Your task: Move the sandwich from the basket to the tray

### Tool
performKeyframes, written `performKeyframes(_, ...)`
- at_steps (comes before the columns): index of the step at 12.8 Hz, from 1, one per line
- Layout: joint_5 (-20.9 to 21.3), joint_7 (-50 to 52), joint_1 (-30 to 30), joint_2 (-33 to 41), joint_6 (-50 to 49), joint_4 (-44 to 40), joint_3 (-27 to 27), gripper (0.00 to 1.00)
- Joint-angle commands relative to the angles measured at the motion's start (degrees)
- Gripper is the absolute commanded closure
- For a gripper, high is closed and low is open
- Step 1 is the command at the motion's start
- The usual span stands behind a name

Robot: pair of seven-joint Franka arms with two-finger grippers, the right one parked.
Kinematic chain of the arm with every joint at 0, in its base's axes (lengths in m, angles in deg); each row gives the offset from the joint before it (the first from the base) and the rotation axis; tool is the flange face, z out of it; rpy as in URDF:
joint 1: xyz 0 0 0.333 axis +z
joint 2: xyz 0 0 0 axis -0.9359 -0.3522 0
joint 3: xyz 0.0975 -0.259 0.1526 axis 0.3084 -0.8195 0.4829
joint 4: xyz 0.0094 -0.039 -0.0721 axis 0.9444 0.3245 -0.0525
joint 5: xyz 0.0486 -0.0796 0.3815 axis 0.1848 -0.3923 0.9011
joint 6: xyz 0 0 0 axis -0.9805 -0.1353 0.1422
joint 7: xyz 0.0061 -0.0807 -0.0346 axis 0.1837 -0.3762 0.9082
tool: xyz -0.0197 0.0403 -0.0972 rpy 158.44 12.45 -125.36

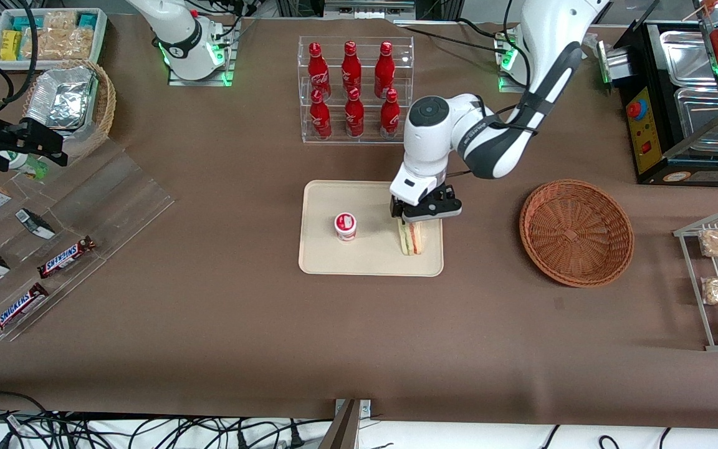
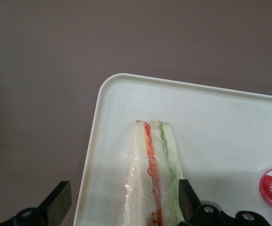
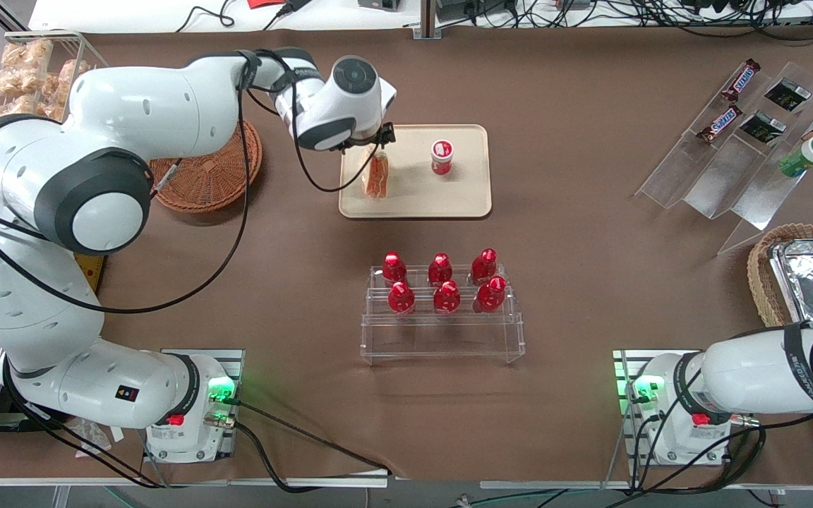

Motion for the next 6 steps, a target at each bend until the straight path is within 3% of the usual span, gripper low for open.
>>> performKeyframes(1,-9.5,-12.0,2.4,0.8,-10.6,-7.3,-1.0,0.0)
performKeyframes(5,-11.9,-16.3,6.9,2.7,-17.7,-11.0,-1.2,0.0)
performKeyframes(6,-14.9,-19.8,8.2,3.3,-20.3,-12.9,-1.1,0.0)
